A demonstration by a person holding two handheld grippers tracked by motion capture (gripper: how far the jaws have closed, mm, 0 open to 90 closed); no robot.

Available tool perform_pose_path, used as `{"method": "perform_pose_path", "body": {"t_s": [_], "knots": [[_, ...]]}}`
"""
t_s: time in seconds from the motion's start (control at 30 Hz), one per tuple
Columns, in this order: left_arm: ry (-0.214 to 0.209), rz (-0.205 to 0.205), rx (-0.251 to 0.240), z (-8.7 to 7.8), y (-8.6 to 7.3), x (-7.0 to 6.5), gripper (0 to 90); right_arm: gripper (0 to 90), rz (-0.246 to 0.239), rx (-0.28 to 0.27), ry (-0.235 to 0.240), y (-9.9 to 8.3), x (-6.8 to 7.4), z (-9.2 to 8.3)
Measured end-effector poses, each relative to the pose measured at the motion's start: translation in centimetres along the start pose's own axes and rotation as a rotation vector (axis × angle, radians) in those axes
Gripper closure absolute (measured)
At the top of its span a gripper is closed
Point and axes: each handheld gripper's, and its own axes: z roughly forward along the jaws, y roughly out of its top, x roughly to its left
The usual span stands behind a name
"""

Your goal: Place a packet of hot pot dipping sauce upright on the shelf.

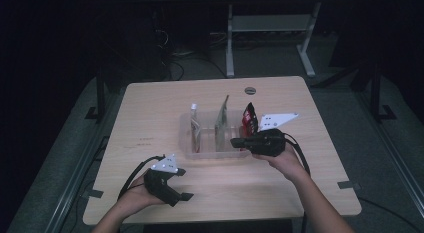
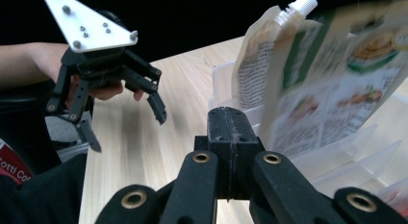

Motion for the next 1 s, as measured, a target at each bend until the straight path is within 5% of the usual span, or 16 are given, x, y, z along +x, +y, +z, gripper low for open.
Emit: {"method": "perform_pose_path", "body": {"t_s": [0.13,0.37,0.73,1.0], "knots": [[-0.001,0.002,0.0,-0.1,0.1,0.0,12.9,89.5,-0.002,-0.003,0.004,-0.1,0.5,-0.4],[0.004,-0.006,-0.006,-0.2,0.0,0.1,13.1,69.0,0.024,0.048,-0.014,-1.3,1.3,-0.9],[0.021,-0.006,0.006,-0.9,-0.4,0.4,13.1,47.3,0.056,0.132,-0.117,-4.2,1.7,-2.5],[0.067,-0.036,-0.018,-2.2,-1.5,0.5,13.6,34.1,0.084,0.18,-0.237,-6.2,1.5,-4.0]]}}
